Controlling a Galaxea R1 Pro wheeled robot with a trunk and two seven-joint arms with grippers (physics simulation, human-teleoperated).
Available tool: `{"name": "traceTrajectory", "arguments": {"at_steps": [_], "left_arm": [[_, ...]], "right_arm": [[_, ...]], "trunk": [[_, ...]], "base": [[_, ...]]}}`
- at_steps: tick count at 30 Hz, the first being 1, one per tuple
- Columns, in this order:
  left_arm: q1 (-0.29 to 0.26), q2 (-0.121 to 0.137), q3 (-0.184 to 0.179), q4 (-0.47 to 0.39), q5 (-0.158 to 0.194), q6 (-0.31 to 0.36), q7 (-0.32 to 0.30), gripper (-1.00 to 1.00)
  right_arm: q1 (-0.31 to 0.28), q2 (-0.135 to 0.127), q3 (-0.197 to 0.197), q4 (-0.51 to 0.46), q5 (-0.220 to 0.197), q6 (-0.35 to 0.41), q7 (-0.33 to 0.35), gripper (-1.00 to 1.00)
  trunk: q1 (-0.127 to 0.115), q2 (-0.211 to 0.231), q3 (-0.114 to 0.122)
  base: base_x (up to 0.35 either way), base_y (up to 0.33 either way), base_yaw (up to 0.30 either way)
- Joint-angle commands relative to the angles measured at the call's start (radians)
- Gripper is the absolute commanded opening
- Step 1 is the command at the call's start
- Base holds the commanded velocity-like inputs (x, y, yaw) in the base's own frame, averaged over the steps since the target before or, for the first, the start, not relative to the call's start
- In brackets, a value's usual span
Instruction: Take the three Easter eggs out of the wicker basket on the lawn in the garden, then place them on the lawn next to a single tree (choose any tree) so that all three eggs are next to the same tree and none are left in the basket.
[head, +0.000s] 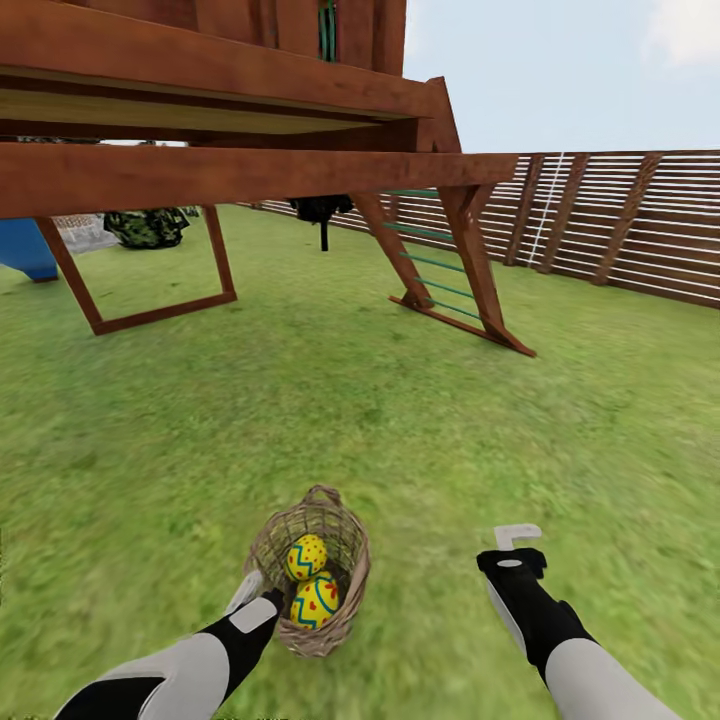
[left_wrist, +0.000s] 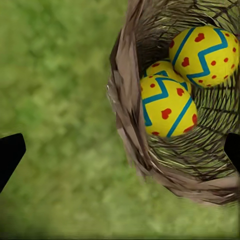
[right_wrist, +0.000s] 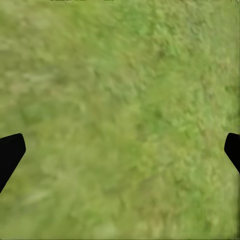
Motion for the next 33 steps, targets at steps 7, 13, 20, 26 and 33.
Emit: {"name": "traceTrajectory", "arguments": {"at_steps": [7,13,20,26,33], "left_arm": [[0.0,0.003,0.012,-0.001,0.002,-0.004,0.002,1.0],[0.0,0.011,0.012,0.001,0.073,-0.005,0.0,1.0],[0.0,0.016,0.012,-0.008,0.082,-0.006,-0.001,1.0],[0.0,0.017,0.014,-0.035,0.083,-0.008,0.0,1.0],[0.0,0.018,0.014,-0.043,0.082,-0.009,0.004,1.0]], "right_arm": [[0.001,0.0,0.004,-0.001,0.011,0.01,-0.003,1.0],[0.001,0.0,0.004,-0.001,0.011,0.01,-0.003,1.0],[0.004,0.0,0.004,0.0,0.011,0.01,0.001,1.0],[0.007,0.007,0.004,0.0,0.011,0.01,0.006,1.0],[0.007,0.026,0.003,0.001,0.013,0.01,0.007,1.0]], "trunk": [[0.0,0.0,-0.001],[0.0,0.0,-0.001],[0.0,0.0,-0.001],[0.0,0.0,-0.001],[0.0,0.0,-0.001]], "base": [[0.0,-0.33,0.259],[0.004,-0.33,0.286],[0.067,-0.33,0.286],[0.1,-0.291,0.083],[0.016,-0.042,0.005]]}}
